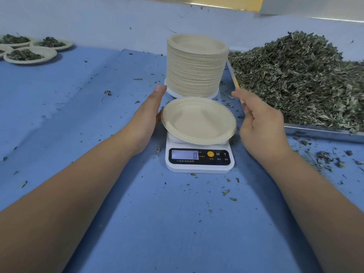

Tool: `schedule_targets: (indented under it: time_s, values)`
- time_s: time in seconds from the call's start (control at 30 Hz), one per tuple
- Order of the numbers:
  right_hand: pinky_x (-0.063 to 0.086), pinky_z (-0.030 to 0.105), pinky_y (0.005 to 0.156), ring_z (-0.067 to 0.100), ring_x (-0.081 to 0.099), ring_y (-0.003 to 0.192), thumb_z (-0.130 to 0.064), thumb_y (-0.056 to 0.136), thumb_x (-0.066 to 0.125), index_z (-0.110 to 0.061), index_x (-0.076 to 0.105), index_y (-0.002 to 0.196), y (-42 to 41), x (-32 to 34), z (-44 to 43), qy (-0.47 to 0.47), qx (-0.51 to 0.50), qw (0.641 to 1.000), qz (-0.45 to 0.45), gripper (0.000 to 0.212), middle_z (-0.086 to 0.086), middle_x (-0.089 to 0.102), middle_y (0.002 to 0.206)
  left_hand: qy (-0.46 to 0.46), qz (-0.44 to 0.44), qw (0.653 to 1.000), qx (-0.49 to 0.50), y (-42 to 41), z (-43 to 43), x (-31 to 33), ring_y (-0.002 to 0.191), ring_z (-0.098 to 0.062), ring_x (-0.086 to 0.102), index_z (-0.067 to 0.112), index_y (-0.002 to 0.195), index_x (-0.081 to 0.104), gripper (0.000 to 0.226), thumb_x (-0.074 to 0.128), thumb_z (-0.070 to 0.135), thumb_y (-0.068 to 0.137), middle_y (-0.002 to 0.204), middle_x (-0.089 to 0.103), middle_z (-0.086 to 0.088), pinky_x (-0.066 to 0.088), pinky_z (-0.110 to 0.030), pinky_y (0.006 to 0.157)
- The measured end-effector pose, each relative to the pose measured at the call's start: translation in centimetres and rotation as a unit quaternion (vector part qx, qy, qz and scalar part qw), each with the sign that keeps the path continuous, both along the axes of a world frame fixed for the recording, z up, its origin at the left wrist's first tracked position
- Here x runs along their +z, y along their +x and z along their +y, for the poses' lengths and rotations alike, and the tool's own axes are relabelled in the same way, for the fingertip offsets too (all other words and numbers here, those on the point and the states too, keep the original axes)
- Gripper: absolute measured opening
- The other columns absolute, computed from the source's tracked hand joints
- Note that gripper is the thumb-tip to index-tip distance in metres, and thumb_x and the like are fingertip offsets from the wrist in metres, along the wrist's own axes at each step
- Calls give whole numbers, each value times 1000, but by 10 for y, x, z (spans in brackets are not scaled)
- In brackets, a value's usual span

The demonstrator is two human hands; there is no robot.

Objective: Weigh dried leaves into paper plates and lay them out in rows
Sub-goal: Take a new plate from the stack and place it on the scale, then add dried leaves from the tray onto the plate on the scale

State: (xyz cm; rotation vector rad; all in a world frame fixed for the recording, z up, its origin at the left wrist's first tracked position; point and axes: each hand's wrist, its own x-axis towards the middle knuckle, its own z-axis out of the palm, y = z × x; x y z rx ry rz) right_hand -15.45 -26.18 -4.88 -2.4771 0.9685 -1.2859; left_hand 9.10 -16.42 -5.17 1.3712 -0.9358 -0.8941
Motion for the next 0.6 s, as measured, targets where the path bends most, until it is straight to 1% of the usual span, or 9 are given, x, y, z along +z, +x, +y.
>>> schedule_targets:
  time_s: [0.07, 0.2, 0.27, 0.37, 0.43, 0.47, 0.5, 0.53, 0.6]
  values:
    - [41, 13, 85, 19, 59, 94, 10, 91, 39, -13, 58, 138, -3, 0, -4, -13, -3, 1000, -13, 56, 20, 67, 114, -13, 12, 1000, 7, 1, -1, -1, 142, 4, 32, 34, 157, 35, 60, 27, 63, 105, 165, 28, 17, 22, -36, 127]
    - [47, 32, 63, 17, 55, 62, -7, 99, 44, -23, 56, 135, -5, 9, -23, 28, -62, 998, -2, 42, 11, 66, 84, -16, 7, 999, 27, 6, -6, -7, 137, 4, 35, 34, 152, 43, 54, 30, 58, 106, 159, 38, 18, 25, -37, 125]
    - [41, 31, 54, 11, 52, 54, -24, 103, 47, -26, 57, 131, -1, 17, -46, 81, -103, 990, 56, 30, 1, 61, 72, -18, 2, 999, 38, 8, -8, -10, 139, 3, 36, 36, 146, 50, 58, 35, 62, 95, 154, 44, 19, 27, -39, 125]
    - [38, 27, 57, 9, 54, 69, -42, 106, 37, -24, 57, 127, 7, 28, -84, 160, -131, 972, 109, 34, -6, 58, 79, -30, -2, 998, 62, 9, -11, -13, 133, 4, 46, 44, 121, 61, 45, 36, 61, 87, 139, 55, 23, 32, -40, 122]
    - [39, 32, 63, 19, 57, 78, -39, 107, 33, -20, 58, 123, 15, 32, -106, 152, -141, 969, 133, 35, 0, 59, 86, -52, 3, 994, 95, 10, -12, -13, 126, 5, 53, 44, 109, 67, 32, 40, 52, 92, 131, 62, 23, 39, -38, 118]
    - [45, 37, 72, 29, 60, 90, -34, 108, 33, -17, 57, 125, 18, 31, -117, 133, -152, 965, 169, 34, 7, 63, 97, -65, 5, 991, 115, 10, -12, -13, 123, 6, 56, 44, 105, 69, 28, 43, 46, 95, 127, 65, 21, 42, -36, 116]
    - [48, 45, 88, 37, 58, 108, -29, 108, 33, -15, 54, 132, 20, 31, -128, 120, -167, 954, 220, 35, 15, 63, 116, -78, 4, 989, 126, 10, -13, -13, 120, 6, 58, 43, 102, 71, 27, 44, 40, 96, 125, 66, 19, 44, -34, 114]
    - [40, 54, 105, 39, 48, 128, -27, 107, 34, -15, 50, 140, 21, 29, -138, 115, -181, 937, 275, 38, 17, 55, 135, -89, 4, 987, 130, 11, -13, -14, 119, 6, 59, 41, 100, 72, 28, 44, 37, 96, 125, 67, 16, 46, -31, 112]
    - [22, 63, 117, 38, 28, 146, -35, 107, 35, -19, 43, 148, 22, 25, -155, 157, -203, 900, 353, 45, 14, 39, 154, -90, 10, 987, 133, 13, -13, -15, 120, 4, 59, 39, 98, 73, 29, 44, 32, 97, 126, 66, 12, 48, -31, 110]
